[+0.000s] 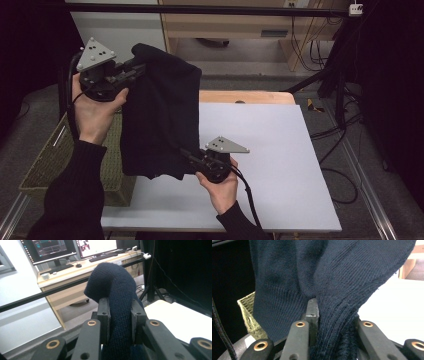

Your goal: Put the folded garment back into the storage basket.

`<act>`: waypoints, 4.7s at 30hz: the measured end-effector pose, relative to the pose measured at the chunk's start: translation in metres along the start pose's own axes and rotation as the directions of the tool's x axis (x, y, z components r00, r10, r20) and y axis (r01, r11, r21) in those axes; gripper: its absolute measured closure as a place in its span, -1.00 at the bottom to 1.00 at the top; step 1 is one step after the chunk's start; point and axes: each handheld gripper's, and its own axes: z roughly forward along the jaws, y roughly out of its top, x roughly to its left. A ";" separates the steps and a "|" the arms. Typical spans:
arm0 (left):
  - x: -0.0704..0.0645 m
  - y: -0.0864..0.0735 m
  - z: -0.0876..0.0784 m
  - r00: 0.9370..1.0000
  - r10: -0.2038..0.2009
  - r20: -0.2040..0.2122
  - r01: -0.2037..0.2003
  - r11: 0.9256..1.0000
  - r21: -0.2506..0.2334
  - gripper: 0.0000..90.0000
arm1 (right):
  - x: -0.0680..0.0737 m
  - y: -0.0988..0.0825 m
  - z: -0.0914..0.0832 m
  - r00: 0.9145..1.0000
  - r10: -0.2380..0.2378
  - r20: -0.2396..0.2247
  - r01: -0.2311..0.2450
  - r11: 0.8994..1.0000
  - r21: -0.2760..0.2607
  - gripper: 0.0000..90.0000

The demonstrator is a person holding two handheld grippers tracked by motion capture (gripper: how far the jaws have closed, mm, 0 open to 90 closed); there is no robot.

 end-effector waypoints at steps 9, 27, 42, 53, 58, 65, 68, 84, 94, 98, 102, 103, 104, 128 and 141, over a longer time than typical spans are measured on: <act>0.021 -0.001 -0.009 1.000 -0.001 -0.029 0.002 1.000 0.009 0.65 | 0.014 0.006 0.020 1.000 -0.008 -0.014 0.008 1.000 -0.006 0.61; 0.074 -0.011 -0.039 0.993 -0.017 -0.113 0.020 0.999 0.025 0.65 | 0.055 0.015 0.071 0.999 -0.038 -0.039 0.037 0.999 -0.013 0.61; 0.109 -0.026 -0.061 0.987 -0.030 -0.155 0.037 0.998 0.044 0.65 | 0.084 0.013 0.108 0.997 -0.054 -0.057 0.054 0.999 -0.002 0.60; 0.132 -0.040 -0.073 0.980 -0.051 -0.193 0.065 0.996 0.064 0.65 | 0.102 0.010 0.130 0.996 -0.070 -0.056 0.070 0.997 0.008 0.60; 0.144 -0.051 -0.077 0.977 -0.058 -0.205 0.077 0.993 0.085 0.65 | 0.114 0.005 0.144 0.996 -0.078 -0.052 0.080 0.996 0.028 0.60; 0.157 -0.068 -0.075 0.975 -0.074 -0.208 0.100 0.988 0.116 0.65 | 0.122 -0.003 0.157 0.995 -0.089 -0.036 0.091 0.994 0.057 0.59; 0.161 -0.074 -0.071 0.975 -0.079 -0.207 0.108 0.986 0.130 0.65 | 0.125 -0.007 0.161 0.995 -0.102 -0.021 0.103 0.993 0.066 0.59; 0.187 -0.166 -0.016 0.907 -0.291 -0.304 0.351 0.922 0.164 -0.51 | 0.111 -0.012 0.117 0.957 -0.276 0.087 0.272 0.961 0.057 -0.78; 0.149 -0.174 -0.017 0.924 -0.336 -0.185 0.364 0.921 0.143 -0.88 | 0.057 -0.001 0.076 0.989 -0.145 -0.024 0.146 0.987 0.067 -0.90; 0.133 -0.177 -0.015 0.929 -0.346 -0.128 0.364 0.918 0.159 -0.96 | 0.038 -0.004 0.064 0.988 -0.141 -0.056 0.147 0.983 0.106 -0.91; 0.122 -0.180 -0.015 0.936 -0.341 -0.090 0.352 0.920 0.171 -0.97 | 0.025 -0.004 0.055 0.988 -0.141 -0.062 0.147 0.982 0.115 -0.90; 0.122 -0.180 -0.015 0.936 -0.341 -0.090 0.352 0.920 0.171 -0.97 | 0.022 -0.003 0.053 0.988 -0.142 -0.063 0.149 0.982 0.120 -0.91; 0.119 -0.180 -0.015 0.937 -0.340 -0.080 0.349 0.921 0.171 -0.97 | 0.022 -0.003 0.053 0.988 -0.142 -0.063 0.149 0.982 0.120 -0.91; 0.031 -0.166 -0.011 0.951 -0.274 0.141 0.244 0.949 0.199 -1.00 | -0.046 -0.008 -0.007 0.989 -0.136 -0.057 0.144 0.976 0.162 -0.93; -0.030 -0.159 0.012 0.933 -0.243 0.266 0.198 0.962 0.186 -1.00 | -0.089 -0.018 -0.051 0.991 -0.131 -0.019 0.132 0.974 0.182 -0.93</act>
